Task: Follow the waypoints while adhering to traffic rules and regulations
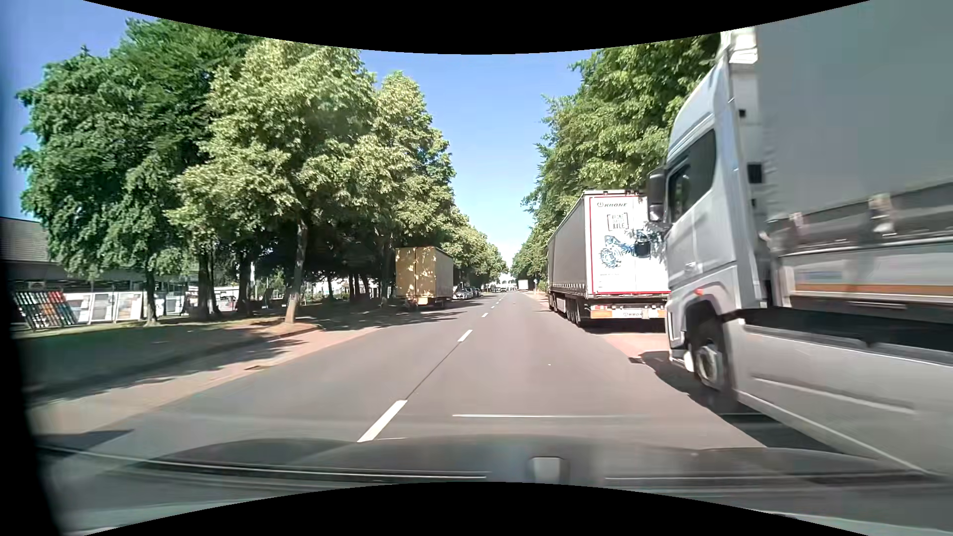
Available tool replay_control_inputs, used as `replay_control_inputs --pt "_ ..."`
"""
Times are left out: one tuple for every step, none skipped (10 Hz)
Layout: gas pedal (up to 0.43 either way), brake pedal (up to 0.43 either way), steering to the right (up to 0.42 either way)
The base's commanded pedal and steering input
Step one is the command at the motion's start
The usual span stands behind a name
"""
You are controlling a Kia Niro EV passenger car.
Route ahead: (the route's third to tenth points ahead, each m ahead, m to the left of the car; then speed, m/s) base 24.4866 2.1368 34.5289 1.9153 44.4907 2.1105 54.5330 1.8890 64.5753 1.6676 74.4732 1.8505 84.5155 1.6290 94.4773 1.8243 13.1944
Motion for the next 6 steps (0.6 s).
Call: replay_control_inputs --pt "0.15 0.006 0.006" --pt "0.15 0.006 0.006" --pt "0.15 0.006 0.006" --pt "0.15 0.006 0.006" --pt "0.15 0.006 0.006" --pt "0.15 0.006 0.006"
